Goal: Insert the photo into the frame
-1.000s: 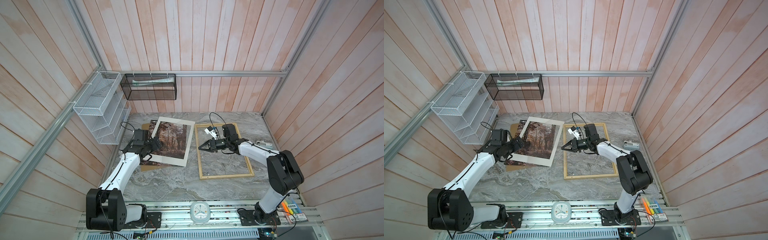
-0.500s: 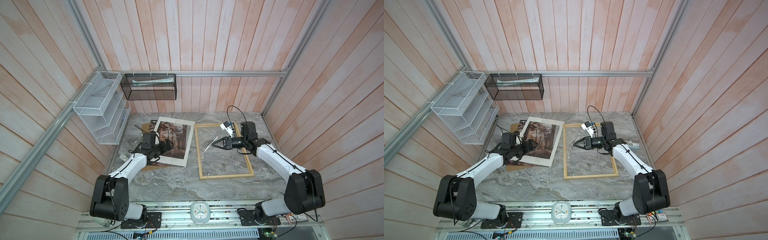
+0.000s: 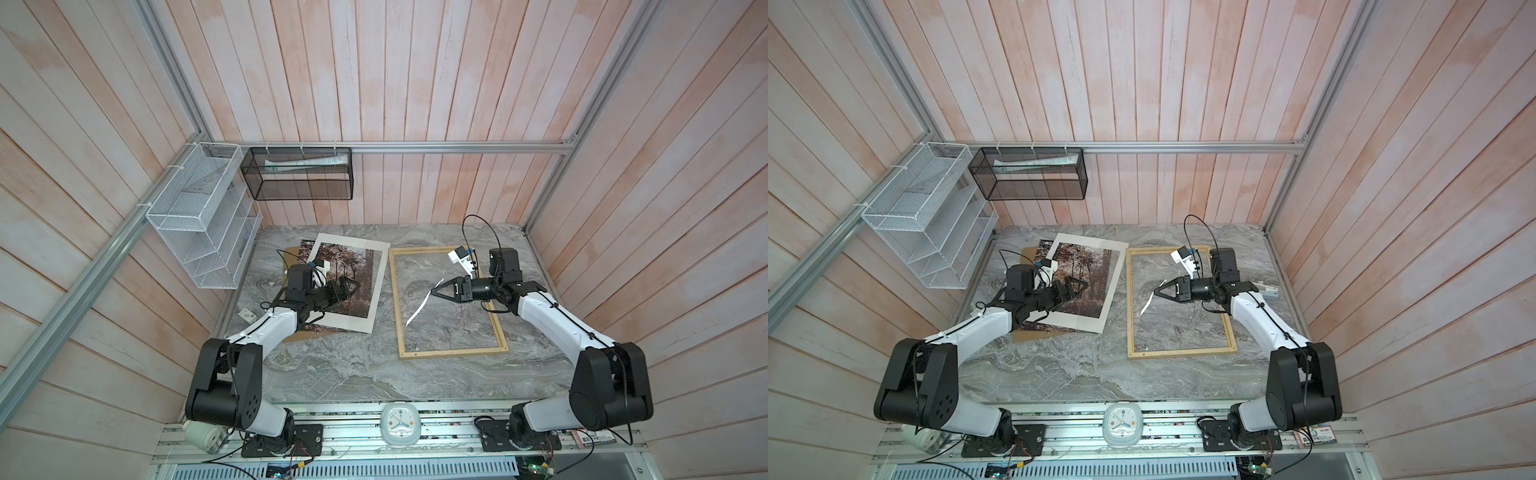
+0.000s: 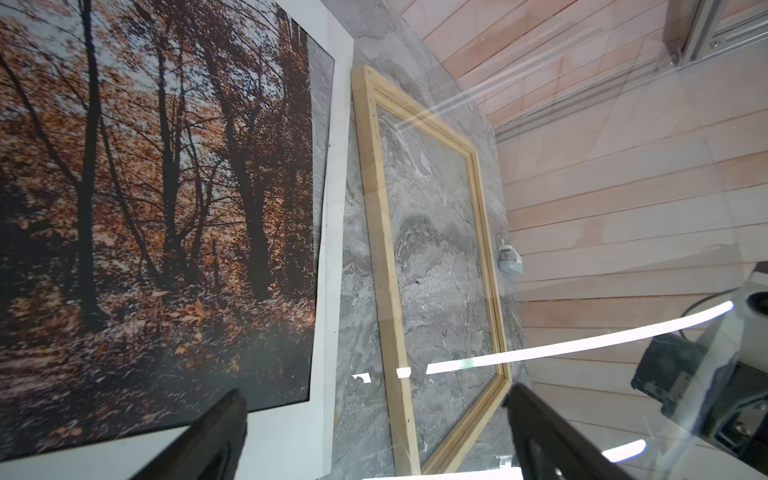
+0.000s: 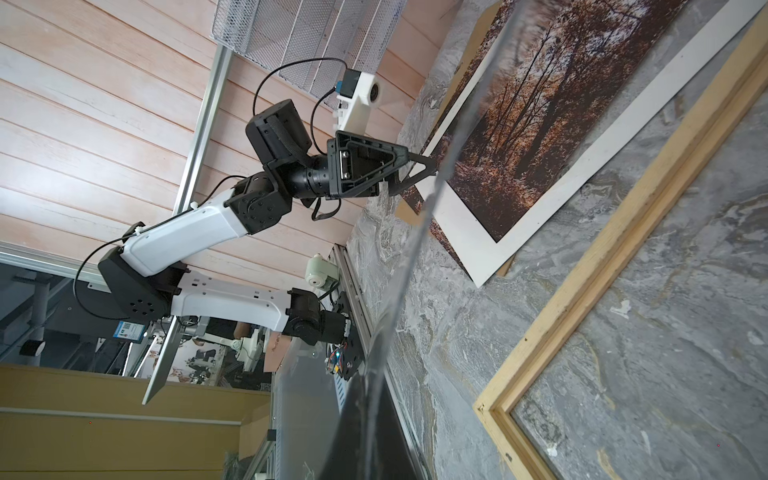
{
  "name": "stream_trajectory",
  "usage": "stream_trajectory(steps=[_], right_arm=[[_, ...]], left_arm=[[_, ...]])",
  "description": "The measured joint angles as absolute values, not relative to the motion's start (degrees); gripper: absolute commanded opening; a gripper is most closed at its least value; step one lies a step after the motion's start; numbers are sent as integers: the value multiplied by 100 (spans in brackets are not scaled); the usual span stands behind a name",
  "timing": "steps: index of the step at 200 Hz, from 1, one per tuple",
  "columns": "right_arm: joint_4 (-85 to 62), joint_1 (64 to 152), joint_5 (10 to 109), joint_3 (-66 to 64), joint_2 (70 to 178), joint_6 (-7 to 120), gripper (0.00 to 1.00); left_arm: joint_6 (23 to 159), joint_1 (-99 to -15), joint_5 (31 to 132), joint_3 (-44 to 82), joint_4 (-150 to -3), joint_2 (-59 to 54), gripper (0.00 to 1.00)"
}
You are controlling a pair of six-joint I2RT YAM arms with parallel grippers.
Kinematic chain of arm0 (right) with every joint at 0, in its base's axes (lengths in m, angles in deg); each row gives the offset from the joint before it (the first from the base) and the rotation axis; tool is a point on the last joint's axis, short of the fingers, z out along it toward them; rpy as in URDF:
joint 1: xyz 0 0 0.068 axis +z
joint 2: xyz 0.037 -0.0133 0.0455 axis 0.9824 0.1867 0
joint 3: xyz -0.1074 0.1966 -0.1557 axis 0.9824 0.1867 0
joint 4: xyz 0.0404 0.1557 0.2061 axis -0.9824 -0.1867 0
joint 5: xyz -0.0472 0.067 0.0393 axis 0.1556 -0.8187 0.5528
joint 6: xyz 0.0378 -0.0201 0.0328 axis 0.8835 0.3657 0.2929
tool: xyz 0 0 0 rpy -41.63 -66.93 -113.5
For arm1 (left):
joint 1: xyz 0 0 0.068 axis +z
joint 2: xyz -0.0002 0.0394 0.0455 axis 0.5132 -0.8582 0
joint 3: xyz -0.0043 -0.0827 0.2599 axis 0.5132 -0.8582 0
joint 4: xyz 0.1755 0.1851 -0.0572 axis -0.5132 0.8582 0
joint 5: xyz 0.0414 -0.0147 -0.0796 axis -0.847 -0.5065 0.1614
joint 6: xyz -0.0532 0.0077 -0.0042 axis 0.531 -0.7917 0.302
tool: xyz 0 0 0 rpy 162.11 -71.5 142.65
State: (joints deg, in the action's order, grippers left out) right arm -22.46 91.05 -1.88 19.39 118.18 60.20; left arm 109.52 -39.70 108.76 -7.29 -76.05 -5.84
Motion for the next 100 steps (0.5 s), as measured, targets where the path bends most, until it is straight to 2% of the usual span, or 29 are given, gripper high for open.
stream_trajectory(steps=[47, 100], right_arm=[[-1813, 9081, -385, 2138, 11687, 6163, 0], [-1251, 9016, -553, 2407, 11676, 6388, 0]], left_arm=[[10884, -3968, 11182, -729, -7847, -829, 99], [10792, -3950, 11991, -327, -8096, -1264, 91]])
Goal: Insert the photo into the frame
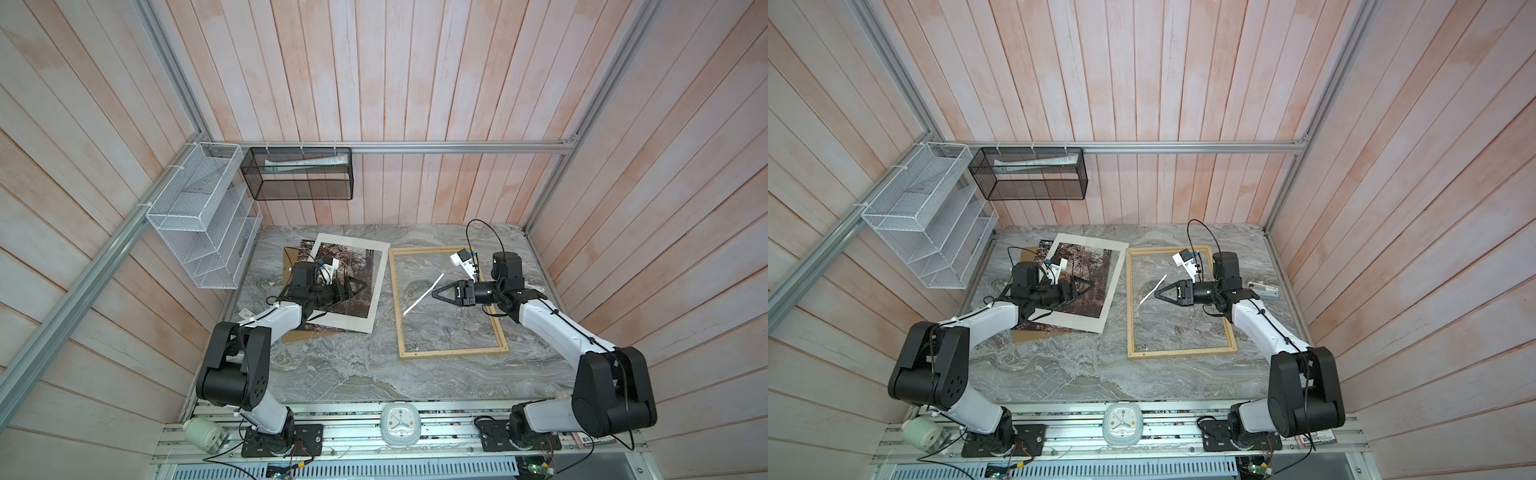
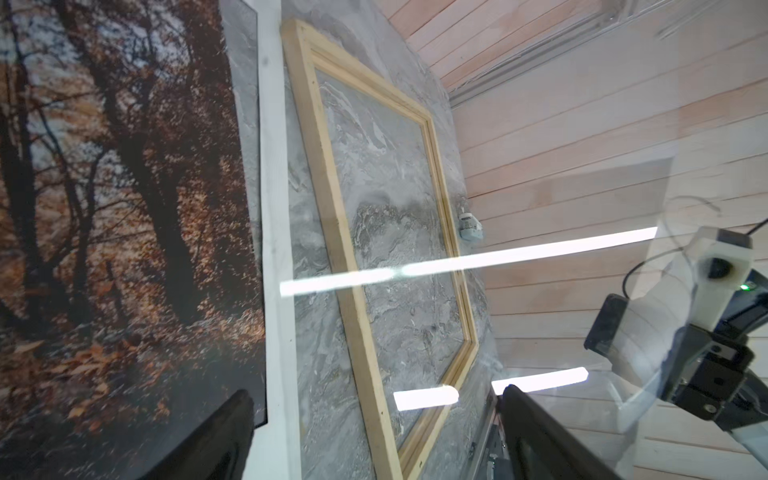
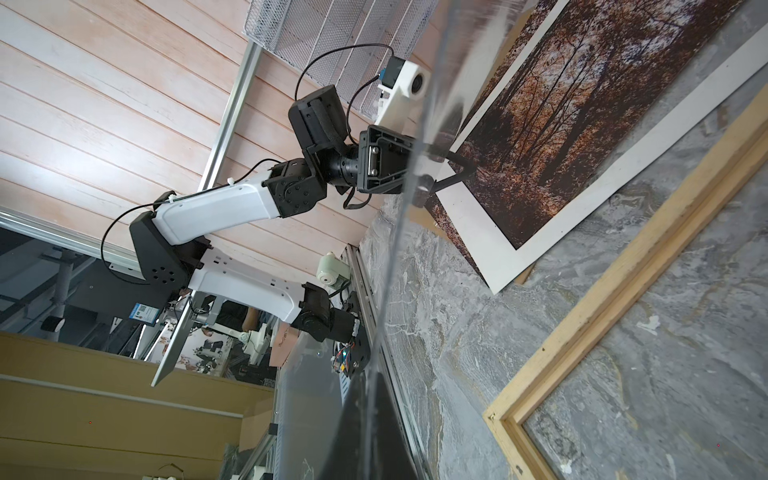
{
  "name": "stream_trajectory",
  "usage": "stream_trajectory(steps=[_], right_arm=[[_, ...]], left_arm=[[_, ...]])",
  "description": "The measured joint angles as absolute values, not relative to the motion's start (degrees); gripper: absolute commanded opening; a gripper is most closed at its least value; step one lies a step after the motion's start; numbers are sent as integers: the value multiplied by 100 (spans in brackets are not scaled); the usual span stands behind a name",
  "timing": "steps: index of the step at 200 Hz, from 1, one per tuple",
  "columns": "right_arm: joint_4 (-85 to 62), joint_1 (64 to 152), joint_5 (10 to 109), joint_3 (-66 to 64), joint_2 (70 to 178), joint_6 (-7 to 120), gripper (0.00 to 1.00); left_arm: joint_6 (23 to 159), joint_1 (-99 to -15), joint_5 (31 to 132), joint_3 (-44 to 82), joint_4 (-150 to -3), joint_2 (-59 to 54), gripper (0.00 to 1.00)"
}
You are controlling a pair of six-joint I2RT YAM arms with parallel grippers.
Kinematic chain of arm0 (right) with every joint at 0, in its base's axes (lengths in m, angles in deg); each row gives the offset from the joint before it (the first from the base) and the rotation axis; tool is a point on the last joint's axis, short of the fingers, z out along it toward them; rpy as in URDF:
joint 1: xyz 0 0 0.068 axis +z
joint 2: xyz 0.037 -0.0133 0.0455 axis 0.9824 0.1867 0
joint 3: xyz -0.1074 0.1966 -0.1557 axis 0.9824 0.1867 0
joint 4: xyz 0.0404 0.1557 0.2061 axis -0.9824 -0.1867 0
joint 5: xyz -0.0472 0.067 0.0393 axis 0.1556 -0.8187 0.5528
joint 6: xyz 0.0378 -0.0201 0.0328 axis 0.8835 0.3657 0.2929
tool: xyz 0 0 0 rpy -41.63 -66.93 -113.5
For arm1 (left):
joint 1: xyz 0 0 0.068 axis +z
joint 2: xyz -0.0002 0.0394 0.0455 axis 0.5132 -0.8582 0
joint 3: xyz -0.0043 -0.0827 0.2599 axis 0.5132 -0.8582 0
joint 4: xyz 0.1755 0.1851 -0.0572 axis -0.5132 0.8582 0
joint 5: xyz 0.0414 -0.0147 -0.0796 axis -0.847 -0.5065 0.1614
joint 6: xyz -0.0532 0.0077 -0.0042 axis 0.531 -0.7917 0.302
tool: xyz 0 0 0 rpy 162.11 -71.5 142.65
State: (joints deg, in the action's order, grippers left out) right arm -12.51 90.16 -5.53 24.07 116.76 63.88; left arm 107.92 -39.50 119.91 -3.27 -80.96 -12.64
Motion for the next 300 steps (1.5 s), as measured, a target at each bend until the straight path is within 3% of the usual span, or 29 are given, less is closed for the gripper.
stream_trajectory(steps=[99, 182, 300], right_arm=[[-1491, 8815, -492, 2403, 11921, 5900, 0], [-2464, 8777, 194, 2164, 12301, 4969, 0], [-2674, 8777, 531, 2101, 12349, 4827, 0]], left_arm=[[10718, -3441, 13156, 105, -8356, -1273, 70], [10611, -3312, 13523, 387, -8131, -1203, 57], [10311, -3277, 13820, 508, -7814, -943, 30]])
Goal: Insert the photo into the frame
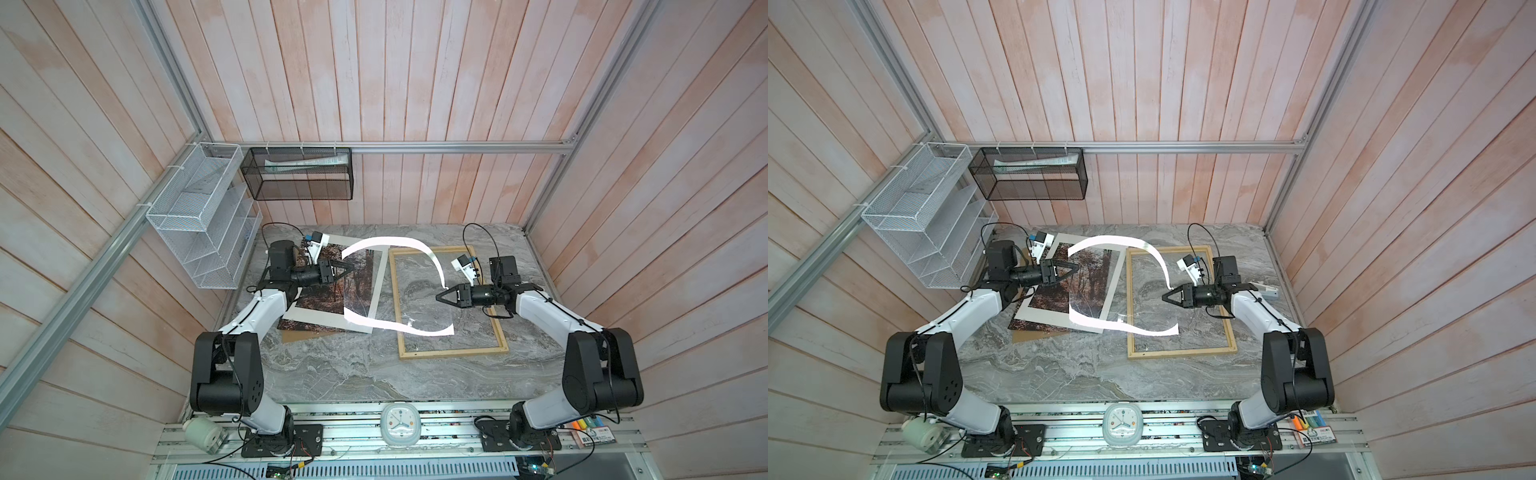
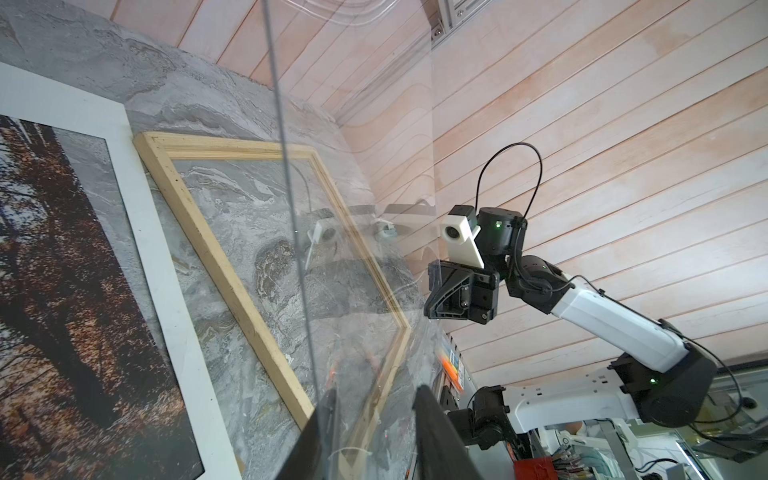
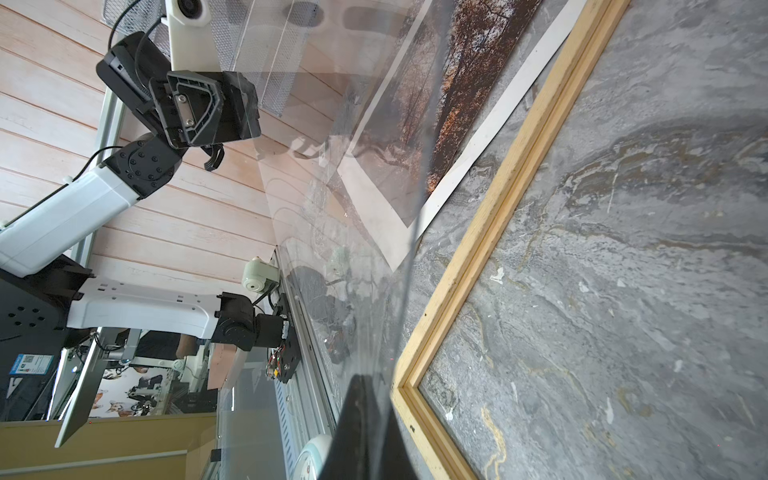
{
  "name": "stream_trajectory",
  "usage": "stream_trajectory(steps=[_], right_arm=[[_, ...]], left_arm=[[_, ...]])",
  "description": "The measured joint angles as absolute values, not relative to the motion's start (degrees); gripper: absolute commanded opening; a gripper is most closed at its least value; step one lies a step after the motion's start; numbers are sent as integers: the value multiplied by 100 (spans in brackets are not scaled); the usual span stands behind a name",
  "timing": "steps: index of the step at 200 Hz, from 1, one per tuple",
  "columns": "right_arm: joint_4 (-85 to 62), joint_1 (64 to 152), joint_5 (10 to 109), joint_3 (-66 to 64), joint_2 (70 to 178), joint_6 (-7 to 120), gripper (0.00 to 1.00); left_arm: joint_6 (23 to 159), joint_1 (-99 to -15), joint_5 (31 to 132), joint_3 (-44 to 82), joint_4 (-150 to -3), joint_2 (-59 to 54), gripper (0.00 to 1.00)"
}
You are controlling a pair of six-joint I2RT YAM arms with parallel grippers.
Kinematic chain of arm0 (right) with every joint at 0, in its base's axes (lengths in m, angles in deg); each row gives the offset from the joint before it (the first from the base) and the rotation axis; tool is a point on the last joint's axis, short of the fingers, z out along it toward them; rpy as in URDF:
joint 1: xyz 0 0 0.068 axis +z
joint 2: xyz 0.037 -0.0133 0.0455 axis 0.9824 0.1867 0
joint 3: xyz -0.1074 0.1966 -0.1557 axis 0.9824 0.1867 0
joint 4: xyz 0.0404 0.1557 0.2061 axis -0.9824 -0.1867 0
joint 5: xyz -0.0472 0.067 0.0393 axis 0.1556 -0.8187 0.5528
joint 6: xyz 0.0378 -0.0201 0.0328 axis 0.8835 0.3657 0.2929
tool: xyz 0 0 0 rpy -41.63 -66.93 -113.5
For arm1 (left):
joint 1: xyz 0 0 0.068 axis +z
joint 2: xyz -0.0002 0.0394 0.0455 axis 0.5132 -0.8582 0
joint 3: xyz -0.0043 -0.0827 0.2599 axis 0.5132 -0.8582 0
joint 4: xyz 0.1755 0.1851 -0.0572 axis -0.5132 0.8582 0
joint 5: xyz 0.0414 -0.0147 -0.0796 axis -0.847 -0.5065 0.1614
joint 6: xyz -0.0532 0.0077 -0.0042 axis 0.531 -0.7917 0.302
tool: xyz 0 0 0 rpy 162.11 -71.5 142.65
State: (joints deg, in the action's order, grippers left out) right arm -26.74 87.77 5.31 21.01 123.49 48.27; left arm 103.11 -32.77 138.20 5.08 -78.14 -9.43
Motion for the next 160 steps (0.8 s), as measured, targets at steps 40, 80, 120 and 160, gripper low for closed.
stream_trajectory(steps=[40, 80, 120, 160], right_arm=[[-2670, 8777, 529, 2088, 12279, 4827, 0], [-2672, 8777, 526, 2005, 12279, 4825, 0], [-2678, 8775, 564, 1970, 12270, 4825, 0], [-2667, 8690, 568, 1970, 12268, 4869, 18]], left_arm=[[10283, -3275, 13820, 508, -7814, -940, 25], [10197, -3299, 13816, 508, -7773, -940, 14], [10090, -3419, 13755, 514, -7661, -925, 0], [10060, -3434, 13731, 514, -7624, -910, 0]])
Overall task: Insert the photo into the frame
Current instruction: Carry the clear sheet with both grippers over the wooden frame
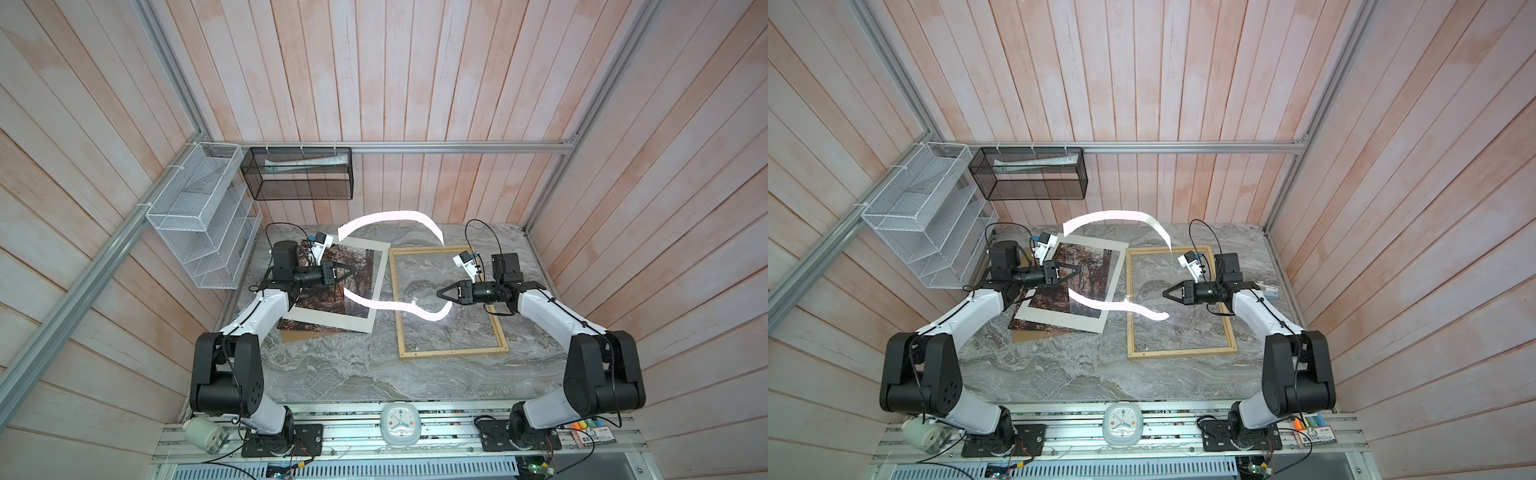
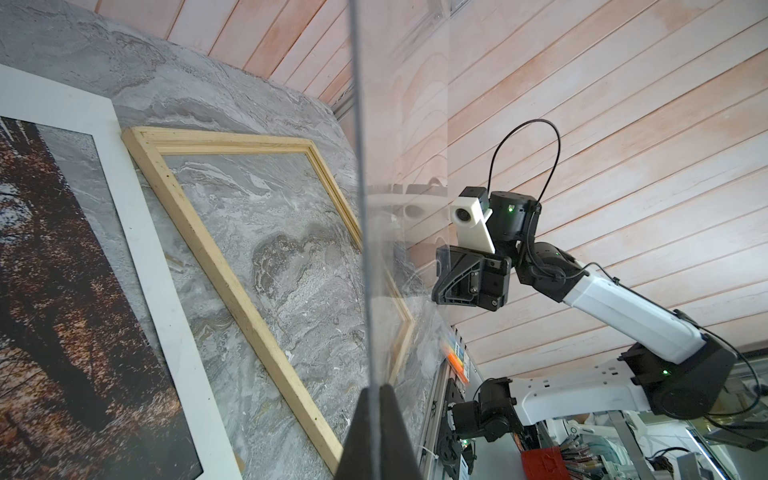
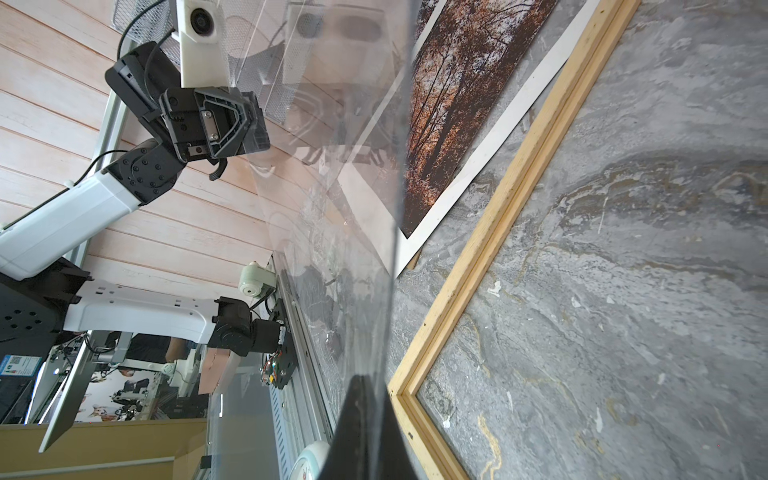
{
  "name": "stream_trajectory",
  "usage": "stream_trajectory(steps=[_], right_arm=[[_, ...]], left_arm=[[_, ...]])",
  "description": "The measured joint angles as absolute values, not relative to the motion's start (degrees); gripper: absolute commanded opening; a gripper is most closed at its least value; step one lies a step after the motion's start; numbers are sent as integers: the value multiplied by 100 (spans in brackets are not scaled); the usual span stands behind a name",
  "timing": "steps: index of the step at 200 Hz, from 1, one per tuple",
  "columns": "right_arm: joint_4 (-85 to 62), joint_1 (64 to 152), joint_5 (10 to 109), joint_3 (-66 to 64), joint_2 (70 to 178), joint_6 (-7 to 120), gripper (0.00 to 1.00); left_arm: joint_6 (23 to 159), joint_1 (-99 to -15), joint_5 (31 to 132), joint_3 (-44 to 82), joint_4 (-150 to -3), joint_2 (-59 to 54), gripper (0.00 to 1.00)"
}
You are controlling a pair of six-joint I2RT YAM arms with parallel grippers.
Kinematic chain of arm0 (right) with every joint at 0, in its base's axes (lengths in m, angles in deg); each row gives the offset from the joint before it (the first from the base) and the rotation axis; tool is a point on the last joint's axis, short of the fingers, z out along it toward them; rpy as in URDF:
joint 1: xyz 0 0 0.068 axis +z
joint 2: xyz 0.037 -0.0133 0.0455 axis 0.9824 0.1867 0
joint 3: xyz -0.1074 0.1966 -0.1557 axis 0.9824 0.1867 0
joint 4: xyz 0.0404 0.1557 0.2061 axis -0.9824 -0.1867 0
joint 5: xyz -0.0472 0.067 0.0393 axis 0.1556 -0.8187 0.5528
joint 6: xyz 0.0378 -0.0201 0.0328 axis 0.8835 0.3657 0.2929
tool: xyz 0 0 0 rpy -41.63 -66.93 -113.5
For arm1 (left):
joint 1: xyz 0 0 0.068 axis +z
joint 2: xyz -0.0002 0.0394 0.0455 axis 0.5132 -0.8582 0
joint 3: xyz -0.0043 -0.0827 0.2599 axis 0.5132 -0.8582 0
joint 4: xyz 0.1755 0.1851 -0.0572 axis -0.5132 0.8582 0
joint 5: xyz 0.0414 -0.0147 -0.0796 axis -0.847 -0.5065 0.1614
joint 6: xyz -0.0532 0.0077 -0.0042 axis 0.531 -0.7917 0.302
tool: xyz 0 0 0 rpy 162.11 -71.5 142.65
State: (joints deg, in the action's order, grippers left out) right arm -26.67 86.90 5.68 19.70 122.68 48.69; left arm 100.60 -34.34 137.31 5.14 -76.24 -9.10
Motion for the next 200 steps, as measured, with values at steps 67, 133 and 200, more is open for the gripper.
stream_trajectory(steps=[67, 133, 200], right_arm=[[-1870, 8089, 220, 1749, 12268, 5334, 47], [-862, 8017, -79, 1522, 12635, 5957, 49], [-405, 7966, -184, 1524, 12721, 6353, 31]], left_arm=[[10239, -3581, 14082, 514, -7771, -903, 0], [10757, -3817, 14093, 490, -8494, -899, 0], [11371, -4031, 13811, 105, -9362, -958, 0]])
